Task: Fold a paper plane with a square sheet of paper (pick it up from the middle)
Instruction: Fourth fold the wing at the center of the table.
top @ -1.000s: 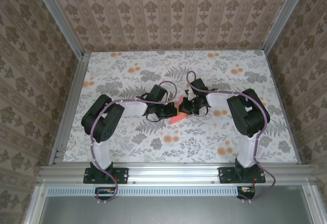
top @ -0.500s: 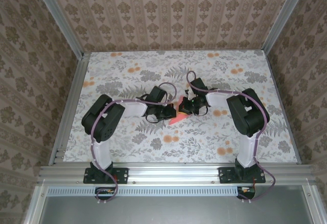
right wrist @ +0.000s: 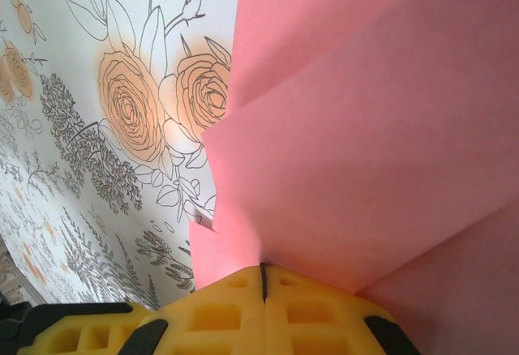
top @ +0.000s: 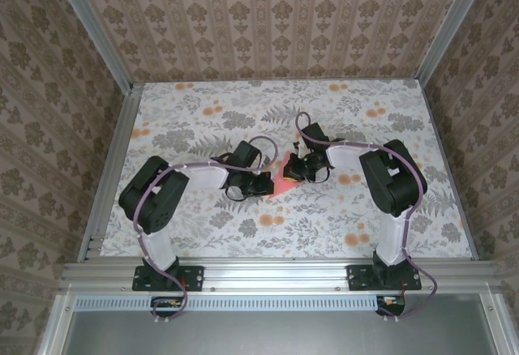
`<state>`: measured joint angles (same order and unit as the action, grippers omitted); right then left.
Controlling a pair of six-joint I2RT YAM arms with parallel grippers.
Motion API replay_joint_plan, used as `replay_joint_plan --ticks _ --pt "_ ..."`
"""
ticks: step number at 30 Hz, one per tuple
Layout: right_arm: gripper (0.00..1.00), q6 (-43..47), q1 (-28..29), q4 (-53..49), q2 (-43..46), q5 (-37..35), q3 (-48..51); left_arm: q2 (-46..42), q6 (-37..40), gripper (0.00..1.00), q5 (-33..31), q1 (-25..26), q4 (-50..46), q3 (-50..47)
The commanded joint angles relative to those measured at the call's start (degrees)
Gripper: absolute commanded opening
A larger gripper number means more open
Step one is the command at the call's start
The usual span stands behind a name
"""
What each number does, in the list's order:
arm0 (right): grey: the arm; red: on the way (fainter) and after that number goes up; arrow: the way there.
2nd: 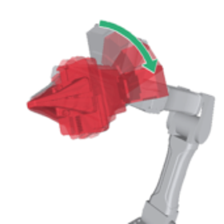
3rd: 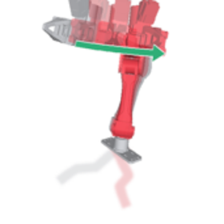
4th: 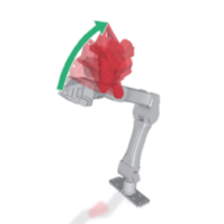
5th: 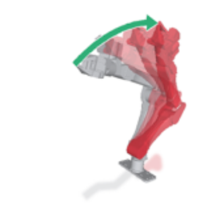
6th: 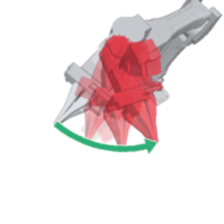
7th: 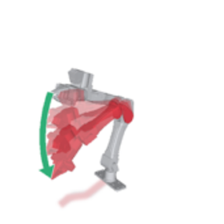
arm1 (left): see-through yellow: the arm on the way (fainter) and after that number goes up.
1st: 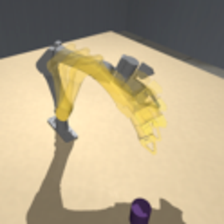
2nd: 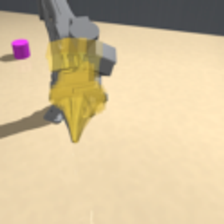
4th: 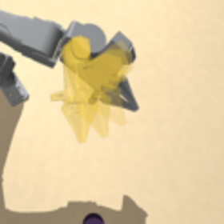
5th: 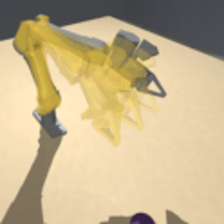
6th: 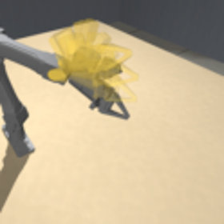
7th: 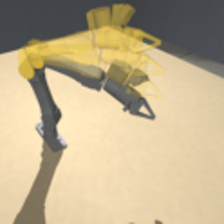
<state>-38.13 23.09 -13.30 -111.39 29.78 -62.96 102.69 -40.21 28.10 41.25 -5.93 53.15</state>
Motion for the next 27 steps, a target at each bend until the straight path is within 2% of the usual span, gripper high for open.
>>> replay_joint_plan --ticks 1,7,15,21,27 --pt "0.02 -0.82 -0.37 -7.09 -4.2 -10.81 2.19 -4.77 0.84 0.04 -1.91 -0.42 -3.14 -1.16" --pt "0.02 -1.12 -0.41 -6.89 -4.29 -10.64 2.09 -6.6 -1.42 0.05 -1.82 -0.52 3.62 0.14" --pt "0.02 -1.45 -0.41 -6.07 -4.43 -9.51 2.22 0.7 -1.62 0.06 -0.28 1.08 3.17 5.93" --pt "0.01 -1.51 -0.46 -4.67 -4.19 -7.58 2.31 4.47 -1.54 0.02 -3.66 0.62 3.59 7.68" --pt "0.01 -1.78 -0.76 -3.32 -3.75 -5.67 2.23 7.45 -1.82 0.0 -3.84 0.05 4.09 7.27"
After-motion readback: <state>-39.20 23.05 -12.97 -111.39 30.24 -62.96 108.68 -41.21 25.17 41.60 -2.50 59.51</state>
